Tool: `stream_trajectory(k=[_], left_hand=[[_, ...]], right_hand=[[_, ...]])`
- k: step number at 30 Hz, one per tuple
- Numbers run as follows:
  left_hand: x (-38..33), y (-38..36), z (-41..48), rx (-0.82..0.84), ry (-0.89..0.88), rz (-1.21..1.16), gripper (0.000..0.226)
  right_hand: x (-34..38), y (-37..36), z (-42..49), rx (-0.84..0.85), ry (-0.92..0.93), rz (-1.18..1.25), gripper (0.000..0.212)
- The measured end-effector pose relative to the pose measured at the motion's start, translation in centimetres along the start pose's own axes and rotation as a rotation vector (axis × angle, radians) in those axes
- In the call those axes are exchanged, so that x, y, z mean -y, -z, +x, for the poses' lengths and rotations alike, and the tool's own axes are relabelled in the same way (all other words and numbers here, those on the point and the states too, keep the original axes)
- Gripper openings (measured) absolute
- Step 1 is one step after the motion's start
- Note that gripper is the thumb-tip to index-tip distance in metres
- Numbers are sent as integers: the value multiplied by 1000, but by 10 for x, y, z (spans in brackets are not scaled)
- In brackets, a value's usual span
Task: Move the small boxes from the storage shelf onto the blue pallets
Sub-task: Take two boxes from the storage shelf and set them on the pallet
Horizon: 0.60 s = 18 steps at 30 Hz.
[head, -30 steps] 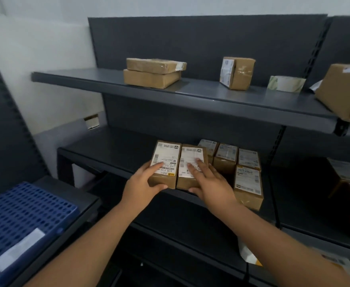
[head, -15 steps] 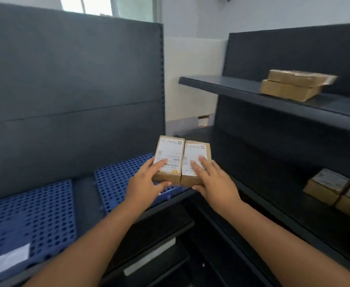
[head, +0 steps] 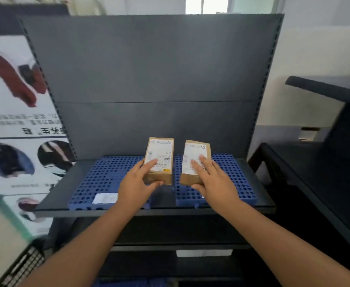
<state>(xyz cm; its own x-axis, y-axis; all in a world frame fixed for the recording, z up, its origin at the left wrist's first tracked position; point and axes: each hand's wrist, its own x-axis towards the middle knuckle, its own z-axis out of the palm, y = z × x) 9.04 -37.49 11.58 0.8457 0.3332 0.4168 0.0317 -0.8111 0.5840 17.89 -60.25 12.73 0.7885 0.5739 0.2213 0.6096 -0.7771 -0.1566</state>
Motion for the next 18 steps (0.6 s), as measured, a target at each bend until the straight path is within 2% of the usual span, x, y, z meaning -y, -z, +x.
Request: stream_trajectory(k=[4,11,18], left_hand=[[30,26,-15,-49,115,-9,70],[106,61,-6,-89,235,-20,68],[206,59,46,-5,287,-100,68]], right_hand=[[31,-14,18,26,112,20,70],[91,-50,68,65,203,46,71],[125,-107,136,140,168,74,68]])
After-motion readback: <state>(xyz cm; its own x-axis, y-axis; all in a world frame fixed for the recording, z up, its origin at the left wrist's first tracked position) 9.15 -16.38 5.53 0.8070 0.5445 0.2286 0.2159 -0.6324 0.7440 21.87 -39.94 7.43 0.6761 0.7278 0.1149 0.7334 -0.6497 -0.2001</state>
